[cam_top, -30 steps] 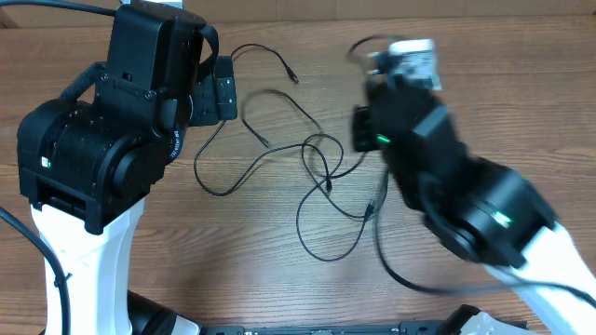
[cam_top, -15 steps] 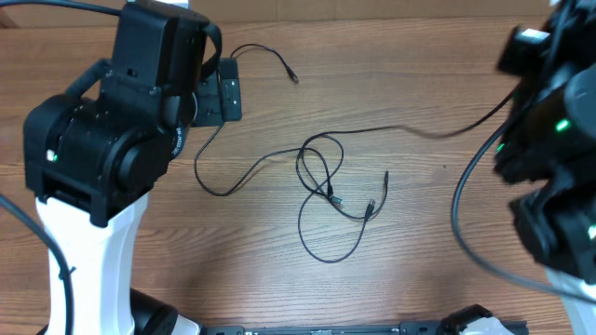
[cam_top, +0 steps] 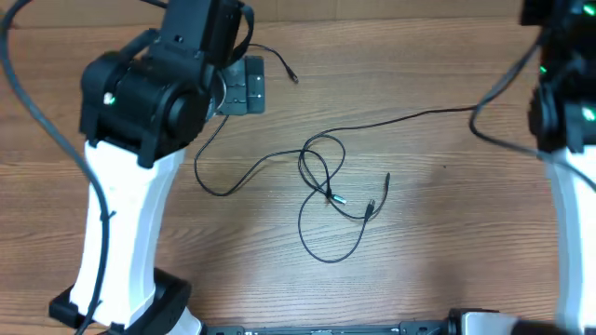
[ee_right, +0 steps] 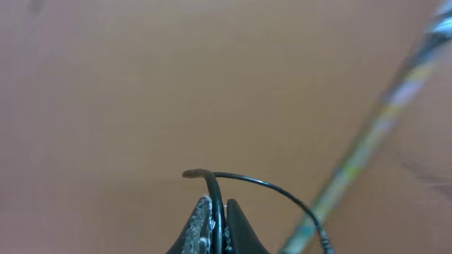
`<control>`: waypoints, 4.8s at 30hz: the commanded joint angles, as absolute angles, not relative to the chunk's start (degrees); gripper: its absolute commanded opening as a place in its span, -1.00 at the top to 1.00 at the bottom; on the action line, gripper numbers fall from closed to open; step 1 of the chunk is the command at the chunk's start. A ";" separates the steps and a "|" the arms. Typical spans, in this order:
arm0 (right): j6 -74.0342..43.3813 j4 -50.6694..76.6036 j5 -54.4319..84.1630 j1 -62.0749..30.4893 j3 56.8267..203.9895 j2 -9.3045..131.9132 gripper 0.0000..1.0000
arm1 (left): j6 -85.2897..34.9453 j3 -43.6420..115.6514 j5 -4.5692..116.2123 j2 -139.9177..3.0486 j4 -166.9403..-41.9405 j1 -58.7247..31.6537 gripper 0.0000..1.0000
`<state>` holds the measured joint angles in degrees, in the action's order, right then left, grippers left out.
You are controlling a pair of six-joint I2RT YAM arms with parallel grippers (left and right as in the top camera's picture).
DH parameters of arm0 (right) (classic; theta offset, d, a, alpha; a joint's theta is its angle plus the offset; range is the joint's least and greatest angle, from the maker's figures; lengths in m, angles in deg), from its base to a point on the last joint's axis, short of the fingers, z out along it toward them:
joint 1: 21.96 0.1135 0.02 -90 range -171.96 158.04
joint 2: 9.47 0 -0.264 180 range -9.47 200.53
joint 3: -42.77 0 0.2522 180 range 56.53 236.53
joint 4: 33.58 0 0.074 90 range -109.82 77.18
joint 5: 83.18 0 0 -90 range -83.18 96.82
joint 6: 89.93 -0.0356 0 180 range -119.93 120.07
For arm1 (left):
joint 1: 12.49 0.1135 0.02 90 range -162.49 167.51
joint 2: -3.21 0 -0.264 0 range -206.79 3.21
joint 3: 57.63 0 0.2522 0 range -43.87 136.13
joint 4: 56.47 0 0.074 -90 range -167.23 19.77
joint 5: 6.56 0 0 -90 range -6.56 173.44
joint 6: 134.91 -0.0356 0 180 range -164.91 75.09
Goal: Untangle cables
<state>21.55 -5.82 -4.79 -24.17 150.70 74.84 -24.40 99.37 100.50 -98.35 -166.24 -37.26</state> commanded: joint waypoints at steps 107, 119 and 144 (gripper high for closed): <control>-43.19 14.05 9.65 -9.95 140.89 108.26 -1.00 | -31.35 98.62 97.35 -106.32 -167.03 -37.26 -1.00; -43.22 13.42 10.53 -9.90 140.84 114.12 0.92 | -31.65 98.62 97.35 -106.32 -167.03 -37.26 -1.00; -26.25 10.75 12.06 -12.72 159.55 93.27 0.92 | -31.63 98.62 97.33 -107.85 -167.03 -37.26 -1.00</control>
<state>-29.45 11.60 13.87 -12.92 157.65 96.02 -30.54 98.93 97.33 -106.37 -166.92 -37.26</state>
